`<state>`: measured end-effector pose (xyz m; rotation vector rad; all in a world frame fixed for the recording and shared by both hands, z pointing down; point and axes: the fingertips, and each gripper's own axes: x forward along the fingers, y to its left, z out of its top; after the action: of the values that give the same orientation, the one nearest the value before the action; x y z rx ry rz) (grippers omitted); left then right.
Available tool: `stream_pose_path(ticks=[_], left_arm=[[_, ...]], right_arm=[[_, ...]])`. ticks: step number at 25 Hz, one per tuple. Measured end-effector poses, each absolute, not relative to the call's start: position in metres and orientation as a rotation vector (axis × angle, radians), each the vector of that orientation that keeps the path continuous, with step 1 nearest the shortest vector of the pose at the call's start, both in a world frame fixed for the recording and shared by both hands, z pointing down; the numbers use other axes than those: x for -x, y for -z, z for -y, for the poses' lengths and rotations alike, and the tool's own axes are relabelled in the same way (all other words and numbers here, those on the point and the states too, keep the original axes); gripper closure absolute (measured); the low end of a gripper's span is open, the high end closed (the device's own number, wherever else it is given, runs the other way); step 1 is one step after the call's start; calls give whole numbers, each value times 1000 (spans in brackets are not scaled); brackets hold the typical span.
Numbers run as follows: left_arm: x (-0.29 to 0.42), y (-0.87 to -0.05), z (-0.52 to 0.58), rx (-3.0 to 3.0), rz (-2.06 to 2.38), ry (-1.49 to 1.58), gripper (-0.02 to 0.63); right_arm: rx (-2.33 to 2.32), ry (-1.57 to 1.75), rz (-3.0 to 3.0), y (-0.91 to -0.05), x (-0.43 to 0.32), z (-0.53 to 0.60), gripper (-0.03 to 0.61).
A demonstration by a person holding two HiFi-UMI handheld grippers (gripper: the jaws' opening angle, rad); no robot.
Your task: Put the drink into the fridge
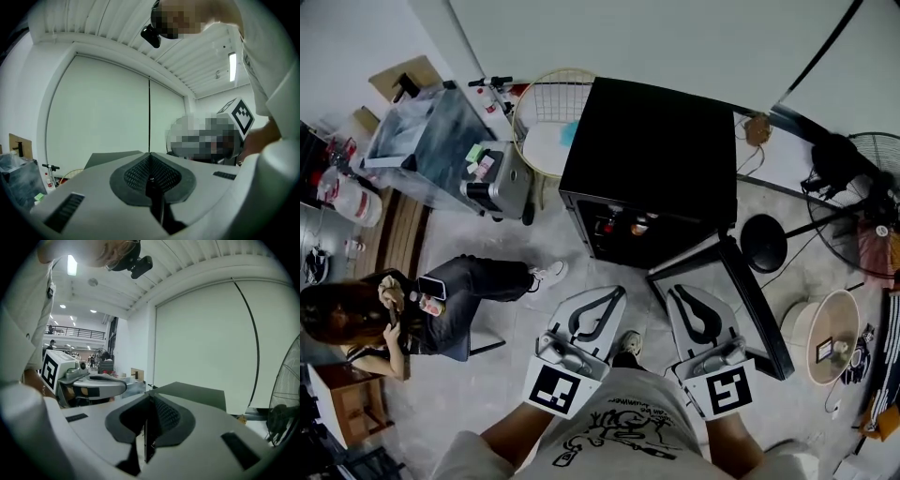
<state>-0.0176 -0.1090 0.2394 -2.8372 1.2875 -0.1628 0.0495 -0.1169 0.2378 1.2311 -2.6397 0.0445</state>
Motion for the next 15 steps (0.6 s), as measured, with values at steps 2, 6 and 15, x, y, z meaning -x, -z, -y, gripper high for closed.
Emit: stream_pose_path(ticks=[2, 6, 15], left_arm=[[18, -231, 107, 2831, -1277, 167, 592], [19, -218, 106, 2828, -1275, 152, 592], [26, -197, 103, 2861, -1324, 130, 592]], right_arm=[[-1243, -33, 2654, -228, -50, 117, 543], [-1266, -27, 2664, -213, -53, 117, 543], [-1307, -12, 2674, -183, -57, 113, 545]])
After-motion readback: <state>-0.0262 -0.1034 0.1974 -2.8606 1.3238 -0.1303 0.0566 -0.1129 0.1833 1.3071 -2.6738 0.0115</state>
